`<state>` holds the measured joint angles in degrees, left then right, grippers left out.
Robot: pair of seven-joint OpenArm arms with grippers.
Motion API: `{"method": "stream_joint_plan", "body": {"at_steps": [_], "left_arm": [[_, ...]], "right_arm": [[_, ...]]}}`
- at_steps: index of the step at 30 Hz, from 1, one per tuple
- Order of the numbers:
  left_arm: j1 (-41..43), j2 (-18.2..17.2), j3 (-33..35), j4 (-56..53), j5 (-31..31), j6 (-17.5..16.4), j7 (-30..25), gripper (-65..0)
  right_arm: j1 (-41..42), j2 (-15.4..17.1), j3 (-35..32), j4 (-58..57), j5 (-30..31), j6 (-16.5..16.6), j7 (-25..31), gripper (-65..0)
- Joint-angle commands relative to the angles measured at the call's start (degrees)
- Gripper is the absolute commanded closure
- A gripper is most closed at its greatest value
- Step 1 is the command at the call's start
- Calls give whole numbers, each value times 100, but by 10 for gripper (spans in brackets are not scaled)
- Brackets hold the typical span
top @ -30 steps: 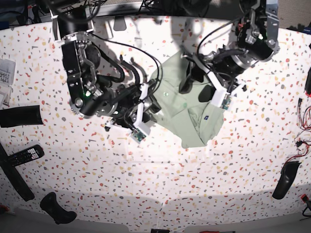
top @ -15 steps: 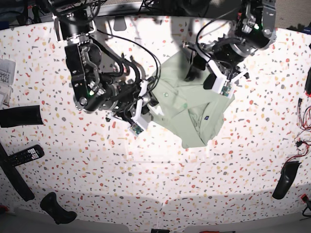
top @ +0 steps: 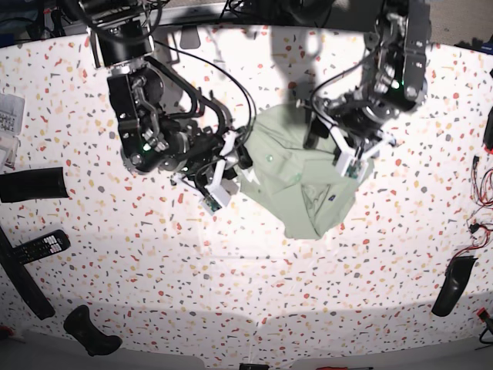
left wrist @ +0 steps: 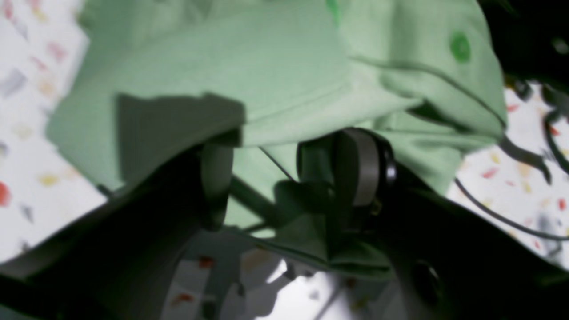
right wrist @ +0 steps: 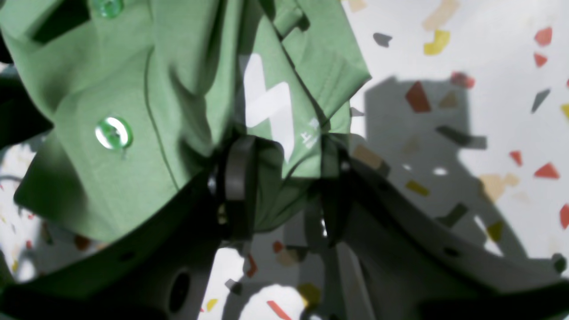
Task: Fold the T-shirt properly
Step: 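Lower the shirt onto the table and fold its edges inward with both grippers, then press and smooth the folded shirt with both grippers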
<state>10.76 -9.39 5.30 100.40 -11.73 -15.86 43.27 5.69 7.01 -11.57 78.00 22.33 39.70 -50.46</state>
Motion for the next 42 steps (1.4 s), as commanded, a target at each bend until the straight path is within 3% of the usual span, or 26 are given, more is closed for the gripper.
{"method": "stream_joint_plan", "body": {"at_steps": [1,5,9,15,19,24,29,32,34,42], "left_arm": [[-125,-22,0,31,127,31,-136,-330],[-337,-37,-2,-398,957,444,-184,-330],[-479,-46,-2,-1147,1637,800,-173,-330],[-428,-356,0,-1399,1624,1165,74,-330],[-426,-680,0,-1106,1624,1200,546,-330],[-420,-1069,0,-592,1617,1565,968,-330],[-413,-1093,0,50,1401,1563,933,-330],[-413,-1095,0,404,957,1558,898,-330],[-413,-1095,0,570,817,1547,898,-330],[-413,-1097,0,925,1191,1547,907,-330]], "right_arm": [[28,13,-13,42,59,30,-216,-220],[-35,13,-13,55,254,30,-461,-221],[-33,81,0,55,-9,30,-597,-221],[-31,155,0,59,26,30,-597,-221],[-33,140,-2,125,70,30,-603,-221],[-31,138,-2,566,68,30,-702,-220],[26,118,-2,1351,96,30,-678,-221],[151,81,-7,1598,588,-7,-570,-221],[275,-50,-7,1596,802,-4,-435,-221],[603,-1154,-7,1432,691,30,184,-221]]}}
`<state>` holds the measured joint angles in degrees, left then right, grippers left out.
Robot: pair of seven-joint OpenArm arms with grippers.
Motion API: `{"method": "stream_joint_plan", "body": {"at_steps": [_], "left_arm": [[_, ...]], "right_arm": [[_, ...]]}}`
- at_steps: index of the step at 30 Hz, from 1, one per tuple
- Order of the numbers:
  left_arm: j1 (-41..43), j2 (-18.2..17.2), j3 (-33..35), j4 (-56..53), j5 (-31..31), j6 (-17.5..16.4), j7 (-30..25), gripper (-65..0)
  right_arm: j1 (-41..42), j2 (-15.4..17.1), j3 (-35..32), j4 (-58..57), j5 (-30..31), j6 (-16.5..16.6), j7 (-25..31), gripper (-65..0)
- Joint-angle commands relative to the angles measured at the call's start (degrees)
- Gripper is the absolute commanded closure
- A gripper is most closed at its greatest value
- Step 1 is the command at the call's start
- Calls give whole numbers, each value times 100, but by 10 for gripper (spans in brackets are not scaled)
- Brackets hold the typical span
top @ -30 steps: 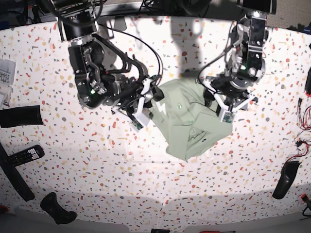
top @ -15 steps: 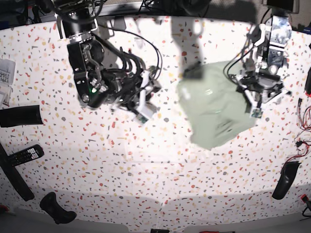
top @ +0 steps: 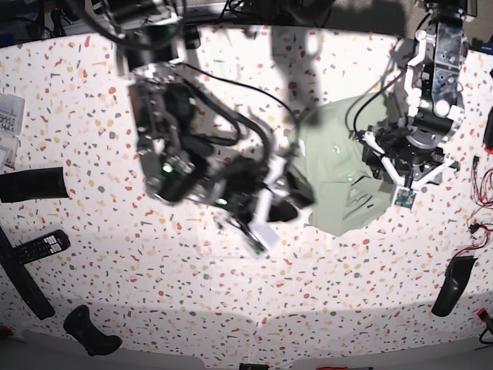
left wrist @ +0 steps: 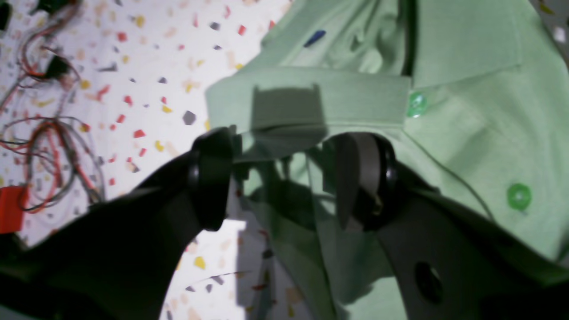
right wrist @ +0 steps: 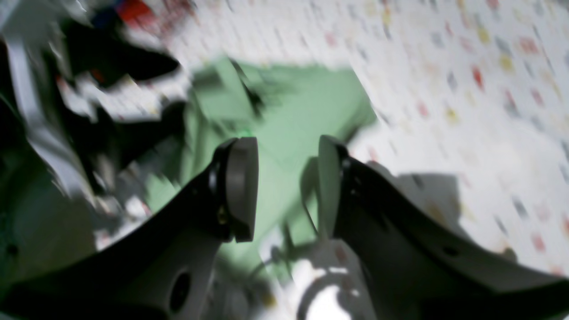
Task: Fold the T-shirt properly
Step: 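Press and smooth the folded shirt with both grippers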
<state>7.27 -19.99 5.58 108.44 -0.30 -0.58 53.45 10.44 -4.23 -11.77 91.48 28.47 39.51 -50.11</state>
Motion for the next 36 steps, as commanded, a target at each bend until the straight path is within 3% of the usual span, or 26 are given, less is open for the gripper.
{"method": "stream_joint_plan", "body": {"at_steps": [1,4,11,16,22,25,29,33,36], "left_arm": [[-63,-37,-28,120,57,20,-105,-330],[-63,-39,-28,120,103,17,-70,-330],[-61,-35,-28,120,275,22,-74,-330],[-61,-37,-28,120,254,17,-72,-330],[-63,-37,-28,120,1410,52,-37,-330],[-63,-37,-28,122,1821,450,107,-330],[-57,-33,-26,264,1043,549,140,-330],[-24,-35,-20,538,-262,208,-122,-330],[76,-33,-17,621,-625,127,-522,-330]], "right_arm": [[179,-168,13,-9,-55,49,234,-221],[348,-470,13,-448,-409,49,516,-221],[734,-477,-90,-2170,-1163,49,1261,-221],[785,-477,-299,-2988,-2046,49,1587,-221],[791,-328,-328,-2990,-2081,49,1447,-221],[791,-181,-326,-2990,-2070,49,1327,-220],[793,-55,-326,-2990,-1838,49,1349,-221],[791,-55,-326,-2990,-1788,49,1373,-220],[796,-61,-326,-2962,-1475,49,1370,-220]]}}
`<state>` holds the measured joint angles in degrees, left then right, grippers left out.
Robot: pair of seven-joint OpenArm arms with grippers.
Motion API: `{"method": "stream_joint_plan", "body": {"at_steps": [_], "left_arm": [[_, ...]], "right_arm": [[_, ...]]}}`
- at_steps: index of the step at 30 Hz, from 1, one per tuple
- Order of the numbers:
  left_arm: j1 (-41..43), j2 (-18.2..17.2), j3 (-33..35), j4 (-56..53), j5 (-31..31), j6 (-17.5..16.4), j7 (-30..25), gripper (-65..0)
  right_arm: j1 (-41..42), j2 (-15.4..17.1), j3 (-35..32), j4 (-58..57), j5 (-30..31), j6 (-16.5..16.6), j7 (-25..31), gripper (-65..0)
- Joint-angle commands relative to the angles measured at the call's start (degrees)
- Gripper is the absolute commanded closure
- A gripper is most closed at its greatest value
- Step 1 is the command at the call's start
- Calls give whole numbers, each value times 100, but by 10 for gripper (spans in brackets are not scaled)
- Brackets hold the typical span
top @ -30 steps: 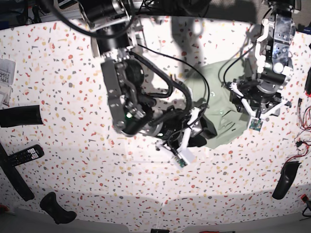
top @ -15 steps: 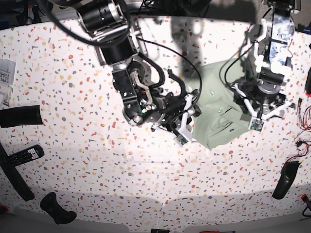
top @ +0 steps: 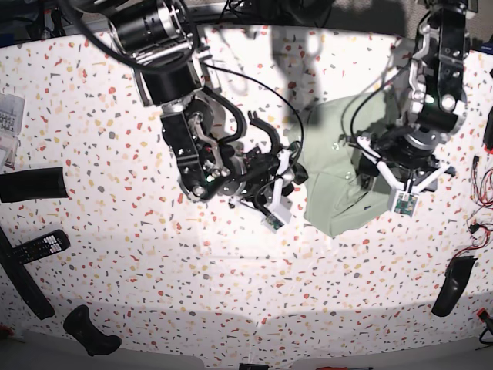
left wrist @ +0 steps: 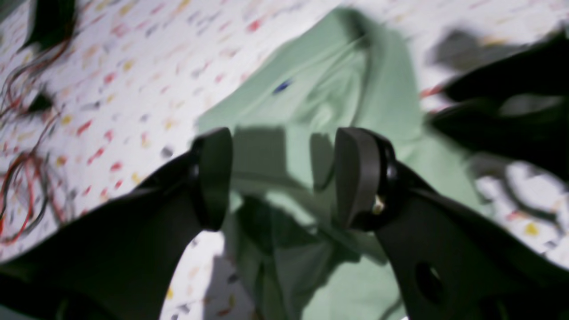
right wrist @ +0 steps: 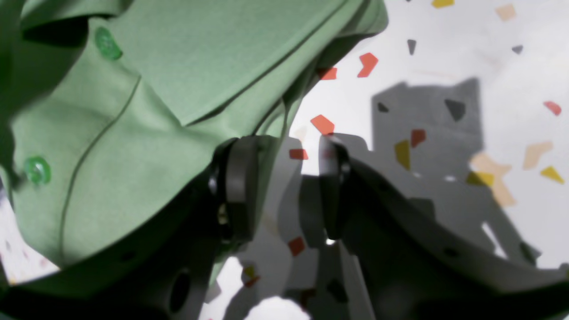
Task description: Fold the T-shirt properly
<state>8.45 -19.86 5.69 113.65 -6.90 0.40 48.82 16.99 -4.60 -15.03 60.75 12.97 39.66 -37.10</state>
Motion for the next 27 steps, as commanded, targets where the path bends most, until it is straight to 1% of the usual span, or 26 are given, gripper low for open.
{"method": "stream_joint_plan", "body": {"at_steps": [1,3,6,9,11,14,18,21,25,27], "left_arm": [[22,-50,-28,94,57,17,-212,-330],[142,-48,-31,2,160,20,-380,-330],[302,-46,-28,-426,186,24,-396,-330],[380,-46,-31,-1178,195,22,-398,-330],[374,-48,-33,-1593,385,24,-494,-330],[354,-48,-39,-1687,846,26,-625,-330],[87,-50,-39,-1655,883,15,-846,-330],[-199,-50,-39,-1655,885,-74,-892,-330],[-540,-50,-39,-1655,901,-284,-994,-330],[-684,-52,-39,-1655,883,-378,-988,-310]], "right_arm": [[140,-35,0,142,177,34,90,-221],[140,-81,0,166,264,34,173,-221],[133,-144,0,166,190,34,127,-221],[125,-107,2,240,203,34,111,-221],[105,-48,4,461,205,34,98,-220],[92,74,7,925,205,34,-63,-220],[90,308,7,1547,201,34,-439,-221],[90,549,44,1878,203,34,-568,-220],[90,787,426,2072,203,34,-629,-221],[90,841,741,2129,205,34,-721,-221]]}}
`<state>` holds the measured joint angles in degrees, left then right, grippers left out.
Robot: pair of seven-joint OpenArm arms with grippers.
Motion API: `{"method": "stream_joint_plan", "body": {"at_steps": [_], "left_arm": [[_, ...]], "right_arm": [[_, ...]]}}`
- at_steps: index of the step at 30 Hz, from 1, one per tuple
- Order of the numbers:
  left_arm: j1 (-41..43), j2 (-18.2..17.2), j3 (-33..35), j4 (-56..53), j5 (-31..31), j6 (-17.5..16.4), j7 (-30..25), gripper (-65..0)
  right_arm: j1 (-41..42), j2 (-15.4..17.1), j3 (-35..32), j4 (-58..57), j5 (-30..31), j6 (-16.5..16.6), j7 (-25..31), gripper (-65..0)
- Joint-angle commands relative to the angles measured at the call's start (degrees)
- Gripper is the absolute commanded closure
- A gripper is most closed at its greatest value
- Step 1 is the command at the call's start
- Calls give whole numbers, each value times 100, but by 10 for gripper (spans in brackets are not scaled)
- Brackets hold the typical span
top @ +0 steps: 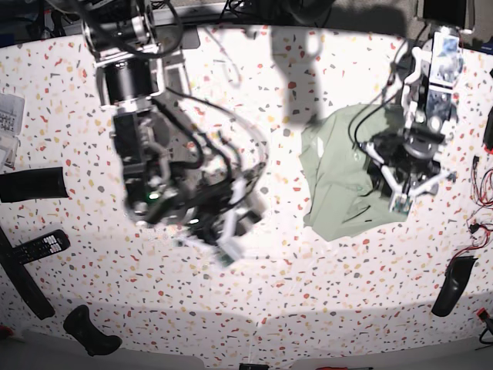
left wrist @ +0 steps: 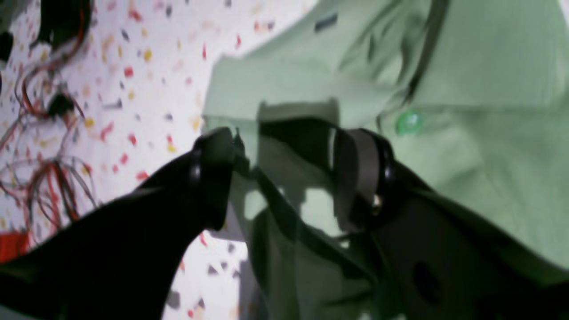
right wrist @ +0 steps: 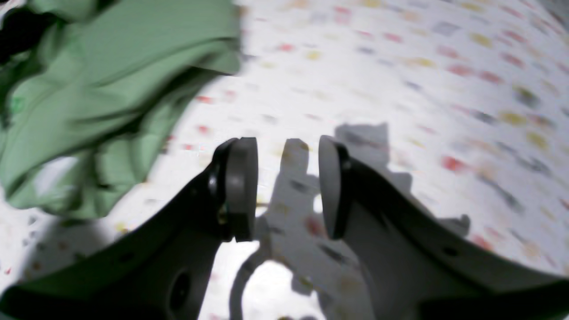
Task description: Fold the T-shirt properly
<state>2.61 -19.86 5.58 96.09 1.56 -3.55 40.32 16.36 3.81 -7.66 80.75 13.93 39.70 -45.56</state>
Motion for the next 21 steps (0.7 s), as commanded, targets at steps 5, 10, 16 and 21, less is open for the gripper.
{"method": "stream_joint_plan", "body": {"at_steps": [5,10,16,21], "left_arm": [[-337,-114,-28,146,-828,-15,-232,-288],[-356,-398,-31,566,-1967,-66,-151,-288],[-267,-791,-31,1591,-2157,-229,358,-288],[238,-1266,-57,2435,-2096,-227,291,-288]], "right_arm": [[151,0,946,378,413,30,-232,-221],[-15,131,1665,966,981,30,-752,-220],[-977,774,1762,2245,1154,30,-1005,-221],[-1757,1067,1937,3233,1537,30,-1298,-221]]}}
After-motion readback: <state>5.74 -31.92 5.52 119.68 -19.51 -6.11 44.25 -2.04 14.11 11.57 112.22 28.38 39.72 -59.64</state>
